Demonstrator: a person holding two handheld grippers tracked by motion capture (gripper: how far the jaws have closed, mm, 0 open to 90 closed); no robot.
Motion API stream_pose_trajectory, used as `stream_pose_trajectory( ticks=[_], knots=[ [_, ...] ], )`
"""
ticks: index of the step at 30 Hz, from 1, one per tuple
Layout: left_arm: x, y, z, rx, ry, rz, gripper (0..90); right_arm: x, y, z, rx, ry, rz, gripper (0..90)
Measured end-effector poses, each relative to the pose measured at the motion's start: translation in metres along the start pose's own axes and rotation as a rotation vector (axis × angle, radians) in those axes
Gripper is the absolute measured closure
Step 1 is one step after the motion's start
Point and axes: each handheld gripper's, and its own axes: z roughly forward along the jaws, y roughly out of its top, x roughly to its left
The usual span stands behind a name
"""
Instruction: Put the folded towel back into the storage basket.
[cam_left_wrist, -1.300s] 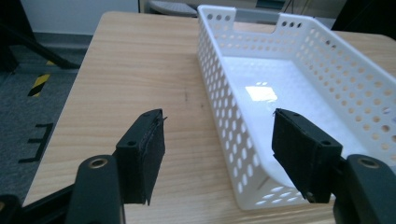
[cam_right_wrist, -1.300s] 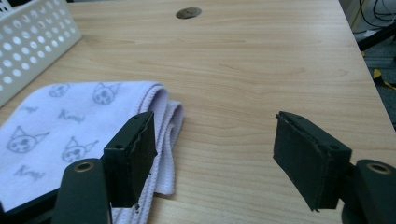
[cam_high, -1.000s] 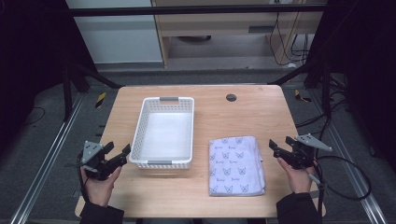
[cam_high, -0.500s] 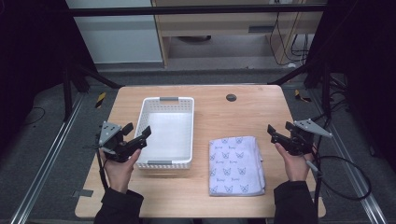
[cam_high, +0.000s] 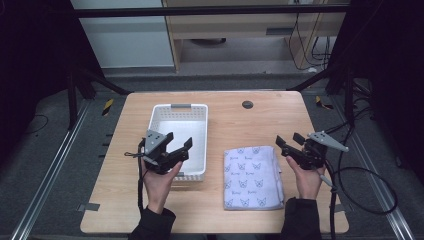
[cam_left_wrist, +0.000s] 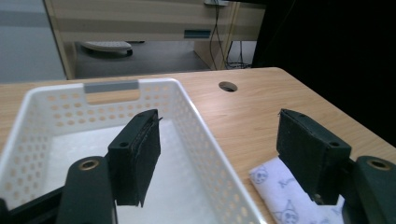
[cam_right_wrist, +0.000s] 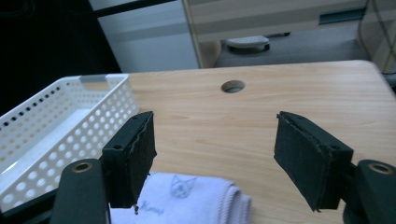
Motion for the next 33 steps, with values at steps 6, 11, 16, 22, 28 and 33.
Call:
stream_pose_trajectory(
  ticks=[6,11,16,22,28,33],
  knots=[
    [-0.02,-0.013,-0.002,0.022,-0.026,-0.006,30.9,0.014,-0.003,0.006,0.052,0.074,-0.037,28.8],
    [-0.038,-0.025,-0.001,0.049,-0.047,0.018,31.6,0.017,-0.006,0.007,0.068,0.115,-0.034,28.9],
    [-0.053,-0.036,0.006,0.089,-0.068,0.041,33.4,0.01,-0.019,0.012,0.112,0.116,-0.029,30.7],
    [-0.066,-0.052,0.016,0.128,-0.093,0.037,35.9,-0.005,-0.03,0.015,0.159,0.094,-0.02,33.1],
    [-0.076,-0.07,0.02,0.16,-0.115,0.046,38.7,-0.008,-0.034,0.02,0.177,0.083,-0.025,33.9],
    [-0.078,-0.084,0.017,0.153,-0.128,0.019,42.8,-0.009,-0.041,0.026,0.214,0.082,-0.028,32.4]
  ],
)
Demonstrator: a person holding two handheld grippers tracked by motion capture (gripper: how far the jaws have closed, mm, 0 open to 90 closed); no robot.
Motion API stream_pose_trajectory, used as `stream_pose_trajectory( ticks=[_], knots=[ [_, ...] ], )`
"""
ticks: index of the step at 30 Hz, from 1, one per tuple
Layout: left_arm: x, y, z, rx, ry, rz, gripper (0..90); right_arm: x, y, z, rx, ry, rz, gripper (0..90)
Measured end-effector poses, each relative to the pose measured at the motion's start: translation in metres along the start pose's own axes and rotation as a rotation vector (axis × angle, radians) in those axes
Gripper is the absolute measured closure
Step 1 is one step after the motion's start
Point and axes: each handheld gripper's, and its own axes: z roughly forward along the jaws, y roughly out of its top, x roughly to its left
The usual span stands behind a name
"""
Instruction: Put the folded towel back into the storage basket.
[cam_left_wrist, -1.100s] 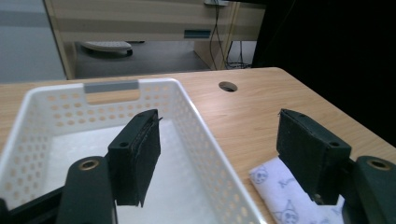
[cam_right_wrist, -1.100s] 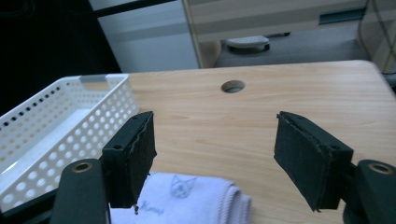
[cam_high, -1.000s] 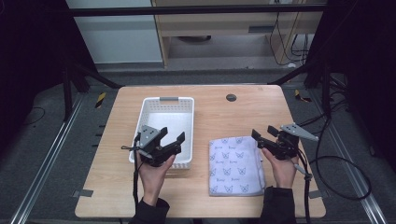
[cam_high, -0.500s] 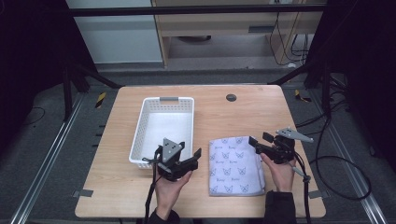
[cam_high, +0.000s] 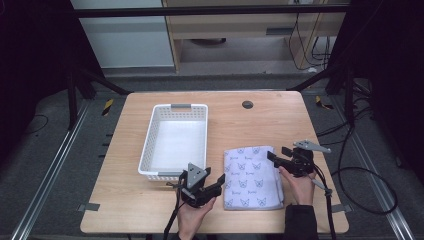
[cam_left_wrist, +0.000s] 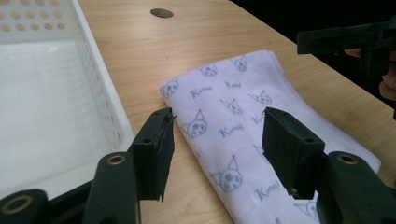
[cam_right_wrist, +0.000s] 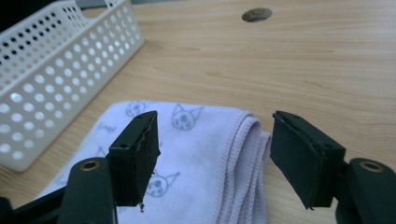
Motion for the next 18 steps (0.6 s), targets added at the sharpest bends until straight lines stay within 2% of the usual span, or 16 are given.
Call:
stream_pose_trajectory(
  ticks=[6,11,18],
  knots=[
    [-0.011,-0.016,0.004,0.034,-0.002,0.012,43.2,0.001,-0.005,0.009,0.036,-0.006,-0.031,32.5],
    [-0.017,-0.028,0.014,0.083,-0.009,0.019,44.3,-0.002,-0.009,0.013,0.048,-0.013,-0.027,34.3],
    [-0.02,-0.035,0.025,0.127,0.003,0.033,46.5,-0.004,-0.014,0.021,0.081,-0.027,-0.047,35.5]
  ],
)
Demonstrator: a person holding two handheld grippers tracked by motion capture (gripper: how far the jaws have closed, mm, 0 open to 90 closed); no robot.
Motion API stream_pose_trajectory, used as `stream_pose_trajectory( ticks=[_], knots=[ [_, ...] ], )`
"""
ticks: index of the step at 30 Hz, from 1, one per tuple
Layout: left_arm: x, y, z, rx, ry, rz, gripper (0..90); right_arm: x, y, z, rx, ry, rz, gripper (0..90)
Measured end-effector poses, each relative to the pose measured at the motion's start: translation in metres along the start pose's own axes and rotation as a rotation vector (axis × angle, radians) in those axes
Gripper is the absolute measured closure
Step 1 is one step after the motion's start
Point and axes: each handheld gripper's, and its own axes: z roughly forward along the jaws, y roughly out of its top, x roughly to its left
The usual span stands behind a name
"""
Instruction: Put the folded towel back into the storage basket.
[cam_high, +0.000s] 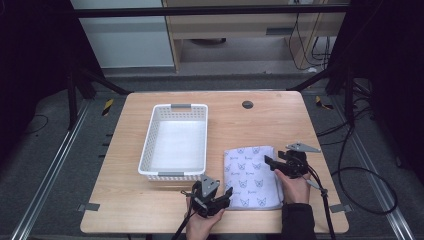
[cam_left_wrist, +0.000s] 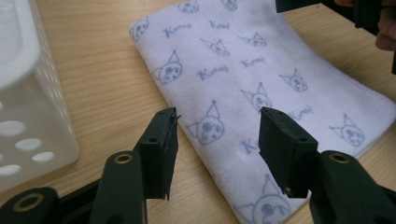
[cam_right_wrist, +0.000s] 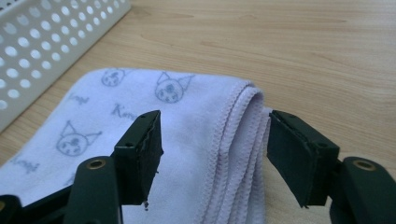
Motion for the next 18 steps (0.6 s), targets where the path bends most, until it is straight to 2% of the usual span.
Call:
stream_pose_trajectory(
  ticks=[8,11,18],
  knots=[
    [0.003,-0.006,0.015,0.049,0.012,-0.011,47.4,-0.004,-0.006,0.011,0.033,-0.009,-0.005,37.9],
    [0.004,-0.008,0.02,0.066,0.013,-0.011,47.3,-0.006,-0.009,0.014,0.046,-0.018,0.009,39.4],
    [0.004,-0.01,0.025,0.082,0.01,-0.017,46.3,-0.008,-0.014,0.019,0.065,-0.006,0.028,42.8]
  ],
)
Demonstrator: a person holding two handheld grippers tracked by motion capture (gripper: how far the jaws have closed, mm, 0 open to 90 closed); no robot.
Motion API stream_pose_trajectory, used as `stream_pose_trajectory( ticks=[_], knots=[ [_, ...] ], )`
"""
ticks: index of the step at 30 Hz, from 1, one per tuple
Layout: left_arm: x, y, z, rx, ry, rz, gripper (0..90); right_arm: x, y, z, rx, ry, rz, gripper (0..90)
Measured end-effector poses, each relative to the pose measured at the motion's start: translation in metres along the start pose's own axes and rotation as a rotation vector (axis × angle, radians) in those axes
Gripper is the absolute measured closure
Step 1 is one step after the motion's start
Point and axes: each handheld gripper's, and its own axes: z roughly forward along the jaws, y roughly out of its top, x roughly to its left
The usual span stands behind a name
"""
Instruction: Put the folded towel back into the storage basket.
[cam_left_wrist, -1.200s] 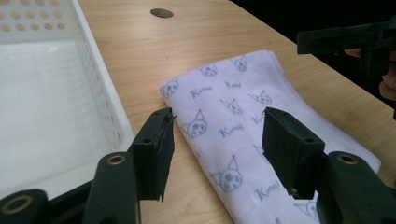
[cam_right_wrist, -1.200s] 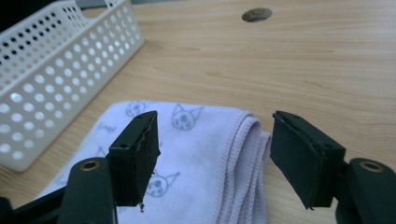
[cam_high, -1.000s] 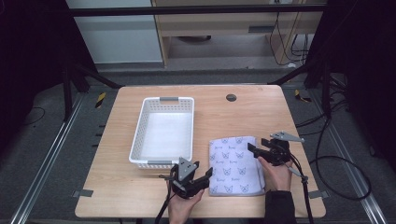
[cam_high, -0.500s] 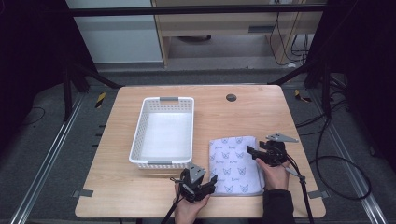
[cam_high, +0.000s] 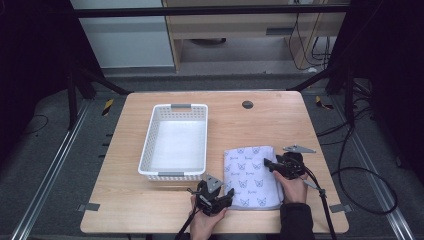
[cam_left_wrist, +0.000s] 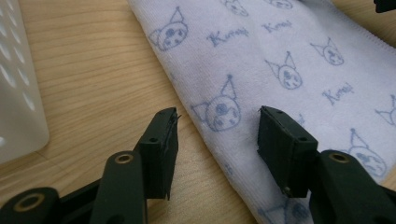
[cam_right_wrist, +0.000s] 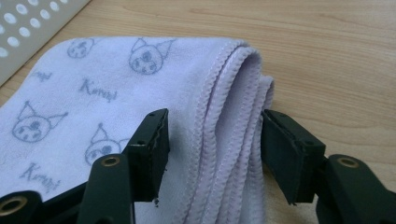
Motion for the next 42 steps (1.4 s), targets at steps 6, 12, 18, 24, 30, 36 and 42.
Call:
stream_pose_trajectory(
  ticks=[6,12,18,24,30,36,42],
  knots=[
    [-0.0018,0.0015,0.0026,0.01,0.006,0.022,45.4,0.001,-0.002,0.0036,0.014,-0.007,0.011,44.1],
    [-0.0039,0.0018,0.0031,0.012,0.015,0.024,45.8,0.0013,-0.0027,0.0045,0.015,-0.003,0.022,46.4],
    [-0.0042,0.0014,0.0031,0.008,-0.012,0.014,53.7,0.0027,-0.0055,0.0039,0.003,0.012,0.035,55.6],
    [-0.0045,0.0022,0.0034,0.018,-0.042,-0.001,63.0,0.0045,-0.0055,0.0034,0.004,0.023,0.041,63.7],
    [-0.0032,0.0028,0.0037,0.022,-0.07,-0.005,69.9,0.0061,-0.0056,0.0028,0.001,0.023,0.039,68.7],
    [-0.0066,0.0034,0.0033,0.019,-0.057,0.026,76.5,0.0084,-0.0061,0.0018,-0.009,0.008,0.018,72.1],
    [-0.0053,0.0028,0.0014,-0.004,-0.061,0.022,82.5,0.0095,-0.0055,-0.0006,-0.021,0.007,0.034,75.0]
  ],
)
